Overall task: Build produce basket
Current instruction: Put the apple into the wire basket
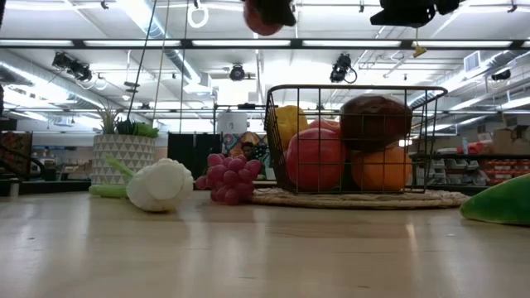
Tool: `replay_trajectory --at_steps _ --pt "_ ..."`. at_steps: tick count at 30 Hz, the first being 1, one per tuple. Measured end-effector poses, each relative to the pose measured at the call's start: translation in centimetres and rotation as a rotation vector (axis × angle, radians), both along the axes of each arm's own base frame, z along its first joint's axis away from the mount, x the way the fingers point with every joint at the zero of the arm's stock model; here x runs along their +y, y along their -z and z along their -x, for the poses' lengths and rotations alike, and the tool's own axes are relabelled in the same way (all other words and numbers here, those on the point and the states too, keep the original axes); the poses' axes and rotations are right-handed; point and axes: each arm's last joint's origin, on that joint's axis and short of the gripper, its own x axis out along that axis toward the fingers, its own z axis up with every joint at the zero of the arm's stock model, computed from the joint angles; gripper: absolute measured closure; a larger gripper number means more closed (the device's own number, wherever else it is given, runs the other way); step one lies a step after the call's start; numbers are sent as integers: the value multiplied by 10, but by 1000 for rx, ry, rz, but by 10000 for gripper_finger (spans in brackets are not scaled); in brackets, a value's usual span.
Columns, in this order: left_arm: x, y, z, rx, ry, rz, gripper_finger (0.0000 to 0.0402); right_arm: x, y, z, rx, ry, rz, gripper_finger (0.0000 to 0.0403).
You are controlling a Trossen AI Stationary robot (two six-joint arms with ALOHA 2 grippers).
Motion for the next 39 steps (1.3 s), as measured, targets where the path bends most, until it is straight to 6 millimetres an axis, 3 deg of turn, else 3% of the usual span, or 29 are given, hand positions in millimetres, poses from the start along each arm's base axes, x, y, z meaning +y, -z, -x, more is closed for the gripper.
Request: replay_trajectory --at_steps 8,16,25,32,39 --pt "25 -31 34 -299 154 376 24 0 1 0 4 3 -6 69" --pt "35 -22 29 -427 350 811 24 0 0 0 -3 2 -8 69" --pt "31 -19 25 -511 434 1142 24 0 0 0 -5 0 -2 69" --pt "27 -20 25 -535 482 1308 24 0 -1 0 -6 -2 -1 69" --pt "19 -20 25 -518 513 1335 24 0 -1 0 -6 -4 -2 69"
